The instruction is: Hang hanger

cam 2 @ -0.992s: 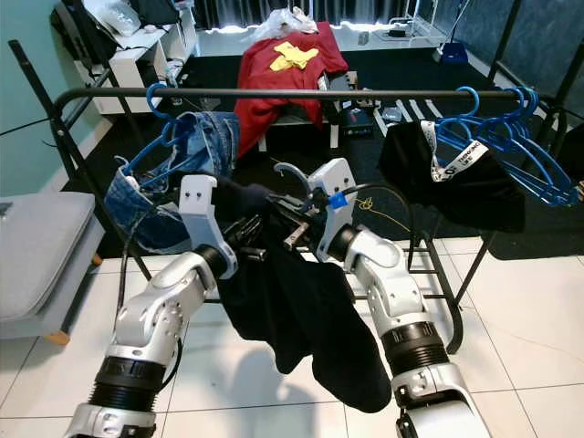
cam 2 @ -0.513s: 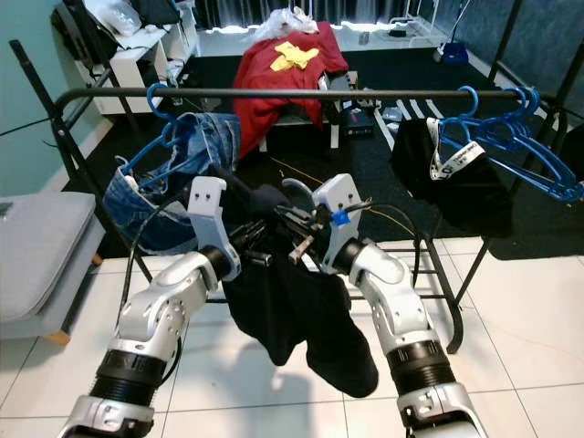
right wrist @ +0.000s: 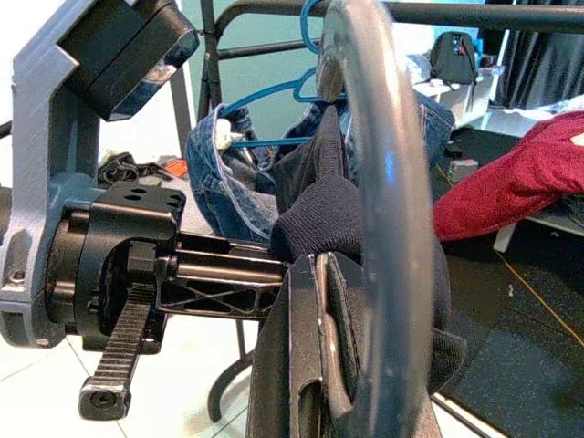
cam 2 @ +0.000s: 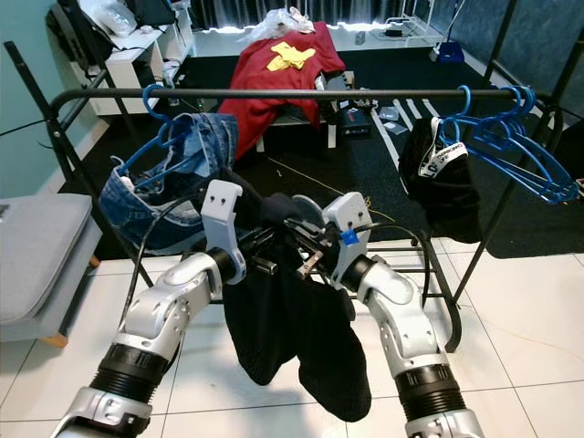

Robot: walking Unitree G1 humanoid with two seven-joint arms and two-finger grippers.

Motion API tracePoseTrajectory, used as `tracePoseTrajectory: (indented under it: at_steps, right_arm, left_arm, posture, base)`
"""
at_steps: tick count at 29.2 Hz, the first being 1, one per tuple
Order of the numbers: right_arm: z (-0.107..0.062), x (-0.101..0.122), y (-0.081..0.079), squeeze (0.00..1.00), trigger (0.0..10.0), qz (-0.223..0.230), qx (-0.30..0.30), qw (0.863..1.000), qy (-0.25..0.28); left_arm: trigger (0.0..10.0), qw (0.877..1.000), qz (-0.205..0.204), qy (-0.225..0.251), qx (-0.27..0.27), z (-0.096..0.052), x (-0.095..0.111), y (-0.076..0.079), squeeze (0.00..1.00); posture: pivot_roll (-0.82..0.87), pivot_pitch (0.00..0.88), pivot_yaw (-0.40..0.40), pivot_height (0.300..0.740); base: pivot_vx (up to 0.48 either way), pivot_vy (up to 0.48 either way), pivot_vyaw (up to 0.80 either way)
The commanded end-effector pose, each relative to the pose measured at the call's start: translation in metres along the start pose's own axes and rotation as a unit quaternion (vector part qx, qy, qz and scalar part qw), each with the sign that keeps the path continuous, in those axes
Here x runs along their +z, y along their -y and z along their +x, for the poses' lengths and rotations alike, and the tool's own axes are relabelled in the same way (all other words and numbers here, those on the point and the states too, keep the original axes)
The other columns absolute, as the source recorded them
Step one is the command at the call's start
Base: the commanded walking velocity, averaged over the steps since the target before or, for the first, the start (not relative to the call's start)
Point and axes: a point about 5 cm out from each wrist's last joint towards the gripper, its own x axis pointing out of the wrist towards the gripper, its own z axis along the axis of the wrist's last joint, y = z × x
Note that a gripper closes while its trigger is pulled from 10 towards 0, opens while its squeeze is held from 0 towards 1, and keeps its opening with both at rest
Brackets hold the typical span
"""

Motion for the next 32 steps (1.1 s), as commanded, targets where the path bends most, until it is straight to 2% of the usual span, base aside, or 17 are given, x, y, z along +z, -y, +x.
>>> tracePoseTrajectory:
  at_steps: [1,2,3,4,5,6,8,11,12,13,14,20,25,26,27,28,32]
  right_arm:
    - [-0.006,-0.007,-0.009,0.0,10.0,0.013,0.033,0.999,-0.006]
    - [-0.006,-0.007,-0.009,0.0,10.0,0.013,0.033,0.999,-0.006]
    - [-0.004,0.0,-0.006,0.0,10.0,0.018,0.031,0.999,0.006]
    - [-0.003,0.004,-0.005,0.0,10.0,0.021,0.03,0.999,0.014]
    - [-0.002,0.012,-0.002,0.0,10.0,0.024,0.03,0.999,0.026]
    - [-0.001,0.021,0.0,0.0,10.0,0.028,0.034,0.998,0.039]
    - [-0.001,0.027,0.002,0.0,10.0,0.029,0.037,0.998,0.046]
    - [0.0,0.04,0.004,0.0,10.0,0.031,0.058,0.996,0.056]
    - [0.0,0.043,0.003,0.0,10.0,0.033,0.068,0.996,0.057]
    - [0.0,0.043,0.003,0.0,10.0,0.033,0.068,0.996,0.057]
    - [0.0,0.045,0.002,0.0,10.0,0.035,0.079,0.995,0.057]
    - [0.0,0.05,0.0,0.0,10.0,0.037,0.1,0.993,0.056]
    - [0.002,0.062,0.003,0.0,10.0,0.043,0.101,0.991,0.072]
    - [0.002,0.063,0.004,0.0,10.0,0.045,0.099,0.991,0.074]
    - [0.001,0.064,0.005,0.0,10.0,0.046,0.099,0.991,0.073]
    - [0.001,0.064,0.006,0.0,10.0,0.046,0.097,0.992,0.072]
    - [-0.001,0.064,0.008,0.0,10.0,0.049,0.093,0.992,0.071]
  left_arm:
    - [0.0,0.991,0.054,0.053,0.113,-0.015,0.025,-0.046,0.0]
    - [0.0,0.991,0.054,0.053,0.113,-0.015,0.025,-0.046,0.0]
    - [10.0,0.992,0.073,0.043,0.091,-0.016,0.02,-0.04,0.0]
    - [10.0,0.993,0.085,0.037,0.076,-0.017,0.017,-0.035,0.0]
    - [10.0,0.993,0.105,0.026,0.045,-0.02,0.011,-0.028,0.67]
    - [10.0,0.993,0.114,0.016,0.019,-0.023,0.004,-0.022,1.0]
    - [10.0,0.993,0.118,0.011,0.004,-0.025,0.001,-0.018,1.0]
    - [10.0,0.992,0.124,0.009,0.014,-0.029,-0.002,-0.017,1.0]
    - [10.0,0.992,0.122,0.009,0.019,-0.029,-0.002,-0.018,0.91]
    - [10.0,0.992,0.122,0.009,0.019,-0.029,-0.002,-0.018,0.91]
    - [10.0,0.992,0.12,0.009,0.024,-0.029,-0.002,-0.018,0.0]
    - [10.0,0.994,0.108,0.009,0.033,-0.027,-0.003,-0.017,0.0]
    - [10.0,0.996,0.069,0.0,0.063,-0.027,-0.007,-0.017,0.0]
    - [7.6,0.996,0.056,0.004,0.064,-0.027,-0.006,-0.017,0.0]
    - [4.1,0.997,0.048,0.008,0.063,-0.027,-0.004,-0.017,0.0]
    - [0.0,0.997,0.041,0.012,0.058,-0.028,-0.003,-0.016,0.0]
    - [0.0,0.998,0.029,0.023,0.047,-0.03,-0.001,-0.015,0.0]
  posture:
    - [0.05,0.078,0.046,0.74]
    - [0.05,0.078,0.046,0.74]
    - [0.05,0.078,0.048,0.74]
    - [0.05,0.078,0.048,0.74]
    - [0.05,0.079,0.05,0.74]
    - [0.05,0.078,0.051,0.74]
    - [0.05,0.077,0.051,0.74]
    - [0.05,0.071,0.051,0.74]
    - [0.05,0.07,0.05,0.74]
    - [0.05,0.07,0.05,0.74]
    - [0.05,0.069,0.05,0.74]
    - [0.05,0.066,0.049,0.74]
    - [0.04,0.052,0.05,0.74]
    - [0.04,0.049,0.05,0.74]
    - [0.04,0.049,0.05,0.74]
    - [0.04,0.046,0.052,0.74]
    - [0.04,0.044,0.054,0.74]
  base:
    - [0.0,0.0,0.0]
    - [0.0,0.0,0.0]
    - [0.0,0.0,0.0]
    - [0.0,0.0,0.0]
    - [0.0,0.0,0.0]
    - [0.0,0.0,0.0]
    - [0.0,0.0,0.0]
    - [0.0,0.0,0.0]
    - [0.0,0.0,0.0]
    - [0.0,0.0,0.0]
    - [0.0,0.0,0.0]
    - [0.0,0.0,0.0]
    - [0.0,0.0,0.0]
    - [0.0,0.0,0.0]
    - [0.0,0.0,0.0]
    - [0.0,0.0,0.0]
    - [0.0,0.0,0.0]
